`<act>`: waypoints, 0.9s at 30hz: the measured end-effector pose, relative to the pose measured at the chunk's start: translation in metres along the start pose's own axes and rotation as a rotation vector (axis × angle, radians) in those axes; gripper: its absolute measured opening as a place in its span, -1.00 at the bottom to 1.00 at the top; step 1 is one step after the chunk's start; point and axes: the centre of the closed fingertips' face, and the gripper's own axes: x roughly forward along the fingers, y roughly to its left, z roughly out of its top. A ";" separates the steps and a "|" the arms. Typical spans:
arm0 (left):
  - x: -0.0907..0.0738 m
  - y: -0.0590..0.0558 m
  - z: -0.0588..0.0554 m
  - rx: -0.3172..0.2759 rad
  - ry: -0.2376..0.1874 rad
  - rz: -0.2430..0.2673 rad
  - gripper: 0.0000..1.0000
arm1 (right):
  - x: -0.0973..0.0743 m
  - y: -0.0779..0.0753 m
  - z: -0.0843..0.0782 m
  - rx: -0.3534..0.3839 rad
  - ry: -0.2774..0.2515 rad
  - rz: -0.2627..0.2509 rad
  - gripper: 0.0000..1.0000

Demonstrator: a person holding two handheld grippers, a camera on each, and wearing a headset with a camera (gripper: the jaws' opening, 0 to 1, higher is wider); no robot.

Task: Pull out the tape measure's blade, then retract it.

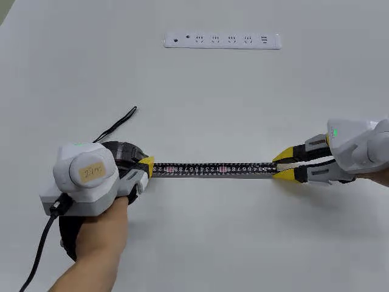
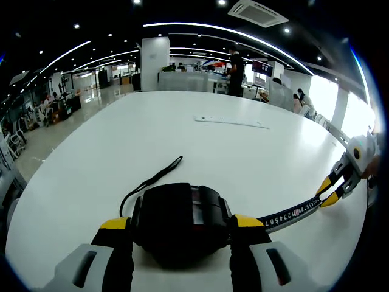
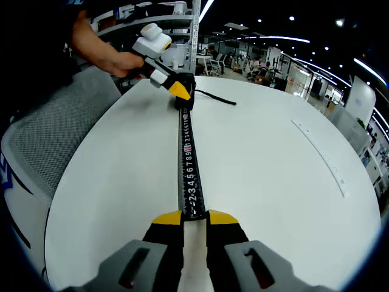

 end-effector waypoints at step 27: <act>0.002 0.001 -0.001 -0.002 0.028 -0.038 0.17 | 0.002 0.002 0.005 0.000 -0.001 -0.005 -0.78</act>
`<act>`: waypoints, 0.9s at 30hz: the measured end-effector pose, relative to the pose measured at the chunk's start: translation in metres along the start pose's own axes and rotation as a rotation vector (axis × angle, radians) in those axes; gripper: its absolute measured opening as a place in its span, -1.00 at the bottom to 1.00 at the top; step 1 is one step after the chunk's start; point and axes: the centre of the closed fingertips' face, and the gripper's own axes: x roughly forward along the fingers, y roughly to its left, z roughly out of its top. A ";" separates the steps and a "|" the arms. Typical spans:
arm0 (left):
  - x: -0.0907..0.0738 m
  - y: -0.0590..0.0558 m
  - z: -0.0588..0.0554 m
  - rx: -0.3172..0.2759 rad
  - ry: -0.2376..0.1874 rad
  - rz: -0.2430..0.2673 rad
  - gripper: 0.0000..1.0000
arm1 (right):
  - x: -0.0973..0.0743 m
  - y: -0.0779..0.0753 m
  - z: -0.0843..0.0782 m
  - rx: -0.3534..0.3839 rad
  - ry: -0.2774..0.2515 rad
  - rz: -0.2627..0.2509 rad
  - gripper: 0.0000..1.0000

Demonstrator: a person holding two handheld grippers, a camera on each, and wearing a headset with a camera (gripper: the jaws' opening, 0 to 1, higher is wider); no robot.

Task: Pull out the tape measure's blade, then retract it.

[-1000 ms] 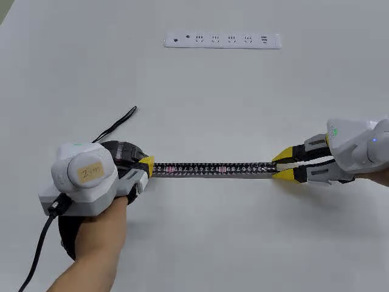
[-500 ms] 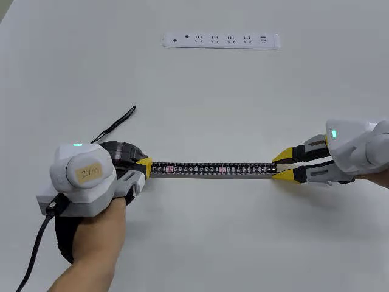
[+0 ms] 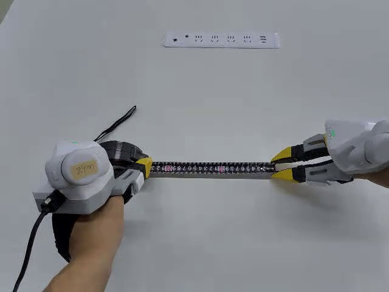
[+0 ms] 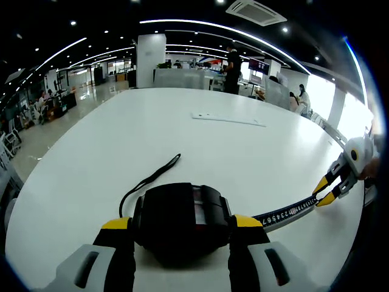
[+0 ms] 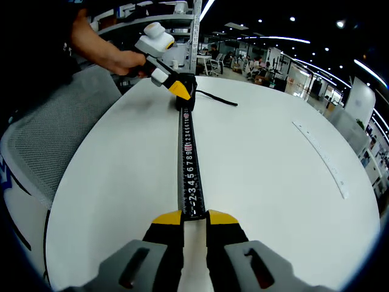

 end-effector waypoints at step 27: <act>-0.003 -0.002 0.001 -0.017 0.006 -0.017 0.18 | 0.013 0.004 0.019 0.001 -0.022 0.006 -0.78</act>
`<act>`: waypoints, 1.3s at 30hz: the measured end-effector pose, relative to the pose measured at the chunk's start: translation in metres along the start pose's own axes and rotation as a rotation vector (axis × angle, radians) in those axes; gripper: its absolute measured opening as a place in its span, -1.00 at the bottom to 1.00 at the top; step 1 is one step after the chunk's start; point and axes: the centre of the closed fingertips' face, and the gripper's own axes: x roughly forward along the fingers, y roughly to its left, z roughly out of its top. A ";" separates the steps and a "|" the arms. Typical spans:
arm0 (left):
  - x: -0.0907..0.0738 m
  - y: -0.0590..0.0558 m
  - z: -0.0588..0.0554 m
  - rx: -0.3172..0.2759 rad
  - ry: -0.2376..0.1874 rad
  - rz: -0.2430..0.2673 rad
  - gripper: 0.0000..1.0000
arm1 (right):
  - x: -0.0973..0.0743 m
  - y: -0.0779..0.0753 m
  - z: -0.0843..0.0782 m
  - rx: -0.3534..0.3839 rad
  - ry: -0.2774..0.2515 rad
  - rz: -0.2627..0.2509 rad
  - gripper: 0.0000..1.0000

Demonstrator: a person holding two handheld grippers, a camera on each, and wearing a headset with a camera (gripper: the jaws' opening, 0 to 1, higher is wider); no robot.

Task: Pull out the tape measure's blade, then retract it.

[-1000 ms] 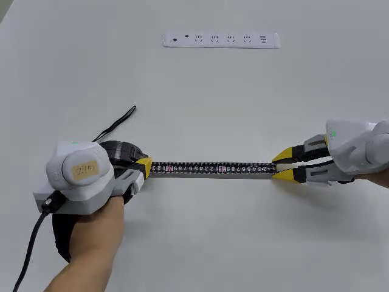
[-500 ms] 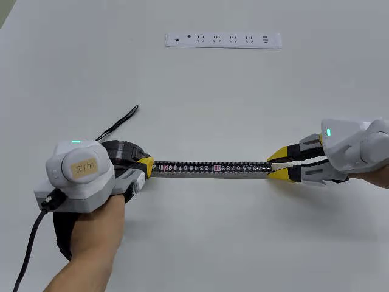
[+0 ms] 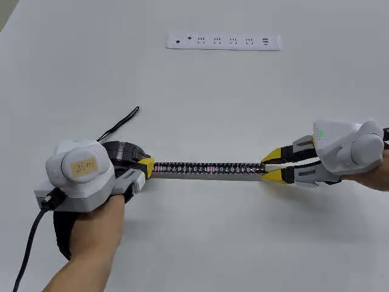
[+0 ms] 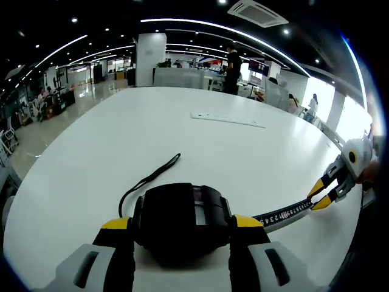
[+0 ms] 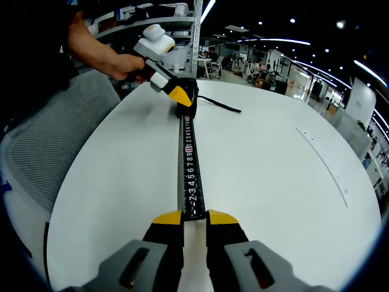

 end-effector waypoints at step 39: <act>0.001 0.004 -0.001 -0.009 0.006 -0.012 0.19 | 0.026 0.002 0.019 0.000 -0.024 0.010 -0.78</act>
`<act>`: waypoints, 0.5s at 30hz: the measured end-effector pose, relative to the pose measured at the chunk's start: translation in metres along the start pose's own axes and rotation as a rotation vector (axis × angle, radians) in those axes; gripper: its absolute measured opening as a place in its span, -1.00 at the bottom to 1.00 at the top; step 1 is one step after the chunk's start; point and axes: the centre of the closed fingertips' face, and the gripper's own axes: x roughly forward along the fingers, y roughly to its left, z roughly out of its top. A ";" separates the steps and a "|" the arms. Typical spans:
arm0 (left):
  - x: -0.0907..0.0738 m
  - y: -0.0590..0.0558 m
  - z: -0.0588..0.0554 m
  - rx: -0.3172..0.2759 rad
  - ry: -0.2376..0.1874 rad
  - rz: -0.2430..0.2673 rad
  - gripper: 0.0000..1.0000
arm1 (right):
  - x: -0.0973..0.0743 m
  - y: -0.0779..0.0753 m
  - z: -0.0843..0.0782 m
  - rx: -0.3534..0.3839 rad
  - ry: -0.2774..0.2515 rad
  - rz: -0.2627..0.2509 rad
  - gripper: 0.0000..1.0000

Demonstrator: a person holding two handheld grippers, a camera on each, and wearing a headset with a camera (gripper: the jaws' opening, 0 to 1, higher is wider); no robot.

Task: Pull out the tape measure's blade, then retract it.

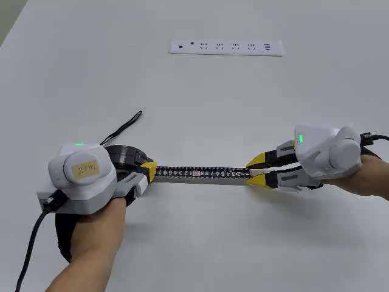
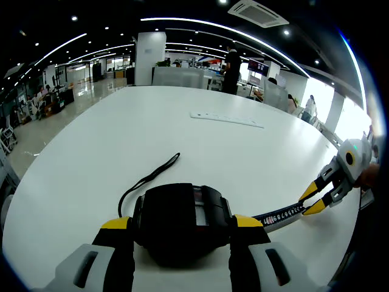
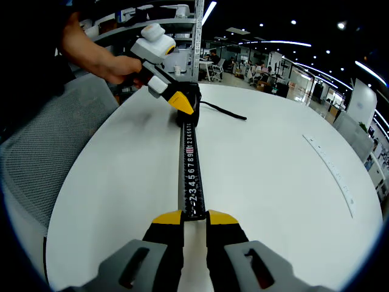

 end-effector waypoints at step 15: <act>-0.001 -0.001 -0.001 -0.004 0.003 -0.003 0.19 | 0.009 0.001 0.008 0.001 -0.013 0.007 -0.78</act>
